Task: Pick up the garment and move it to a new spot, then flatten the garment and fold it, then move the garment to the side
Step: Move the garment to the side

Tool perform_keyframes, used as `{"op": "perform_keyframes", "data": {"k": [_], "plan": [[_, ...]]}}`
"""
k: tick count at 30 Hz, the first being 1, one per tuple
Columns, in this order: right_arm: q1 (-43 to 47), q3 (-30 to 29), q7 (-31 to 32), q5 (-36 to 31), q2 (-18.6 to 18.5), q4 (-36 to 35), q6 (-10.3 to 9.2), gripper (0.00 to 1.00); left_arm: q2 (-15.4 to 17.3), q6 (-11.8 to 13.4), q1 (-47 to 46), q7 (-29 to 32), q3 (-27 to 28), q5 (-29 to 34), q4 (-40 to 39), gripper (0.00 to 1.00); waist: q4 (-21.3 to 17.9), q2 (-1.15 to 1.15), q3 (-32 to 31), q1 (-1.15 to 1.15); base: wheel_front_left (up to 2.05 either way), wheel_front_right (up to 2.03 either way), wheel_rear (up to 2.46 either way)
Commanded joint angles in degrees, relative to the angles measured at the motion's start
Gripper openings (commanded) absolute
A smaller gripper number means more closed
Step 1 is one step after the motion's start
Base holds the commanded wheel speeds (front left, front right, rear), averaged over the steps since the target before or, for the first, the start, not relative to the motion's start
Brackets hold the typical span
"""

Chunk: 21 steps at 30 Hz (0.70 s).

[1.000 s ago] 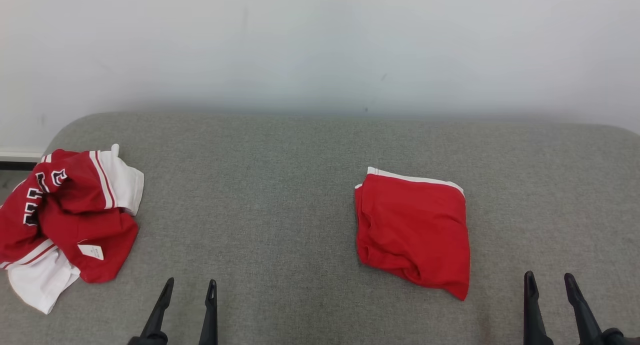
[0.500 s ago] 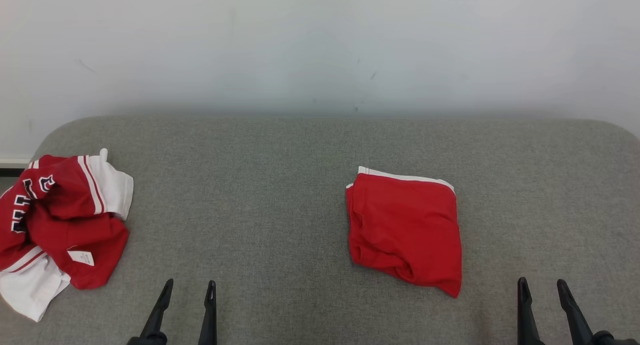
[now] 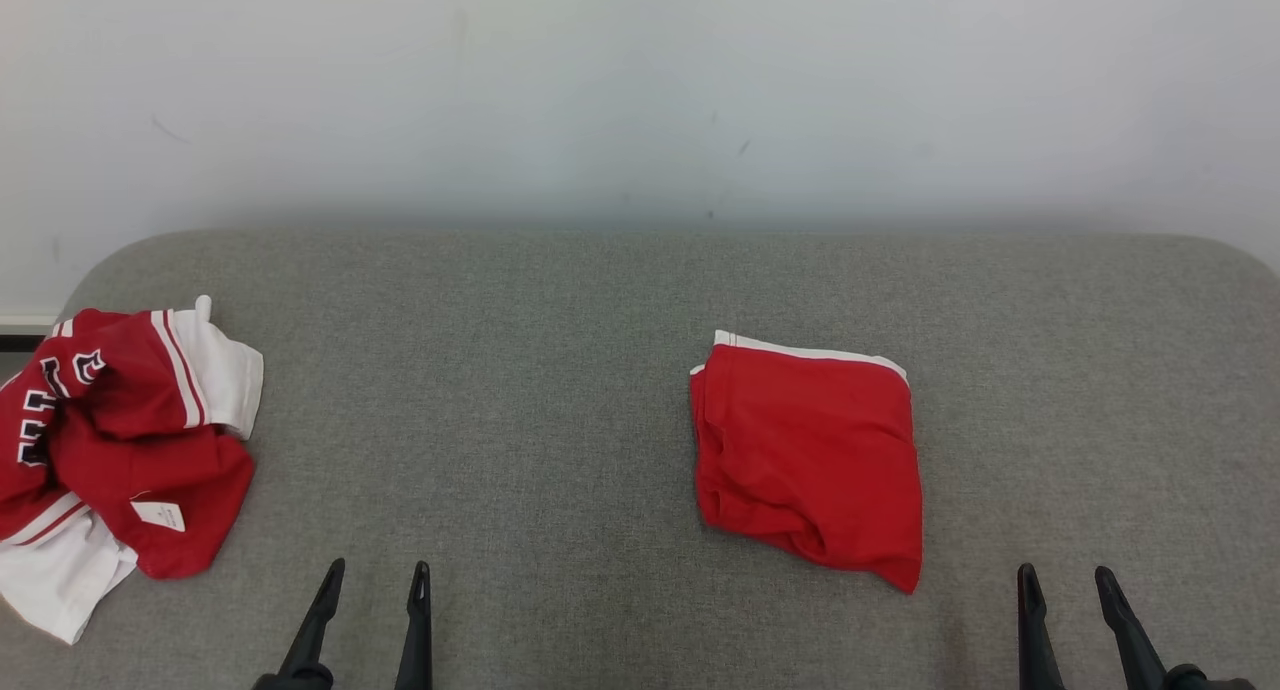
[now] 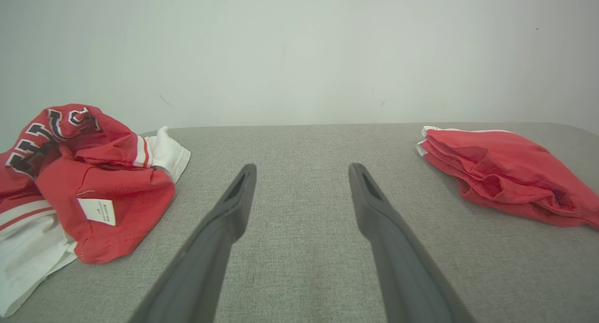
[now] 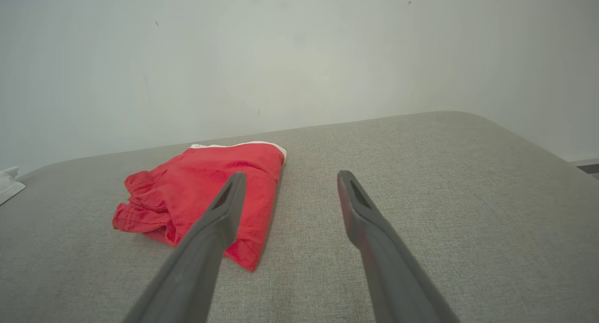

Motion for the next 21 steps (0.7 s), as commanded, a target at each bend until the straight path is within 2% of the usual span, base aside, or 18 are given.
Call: {"op": "perform_keyframes", "data": {"k": [1, 17, 21], "plan": [[-0.56, 0.14, -0.24, -0.36, -0.02, 0.21, -0.12, 1.00, -0.04, 0.20, 0.45, -0.20, 0.22, -0.07, 0.10, 1.00, 0.02, 0.00, 0.03, 0.00, 0.00, 0.00, 0.00], [-0.93, 0.09, -0.24, -0.57, 0.00, 0.45, -0.12, 1.00, -0.04, 0.25, 0.21, -0.20, 0.43, -0.33, -0.08, 1.00, 0.26, 0.00, 0.79, 0.00, 0.00, 0.00, 0.00], [-2.63, 0.40, -0.23, 1.32, 0.13, 1.05, -0.12, 1.00, -0.04, 0.18, -0.70, -0.20, 0.47, -0.42, -0.20, 1.00, 0.43, 0.00, 1.81, 0.00, 0.00, 0.00, 0.00]]}}
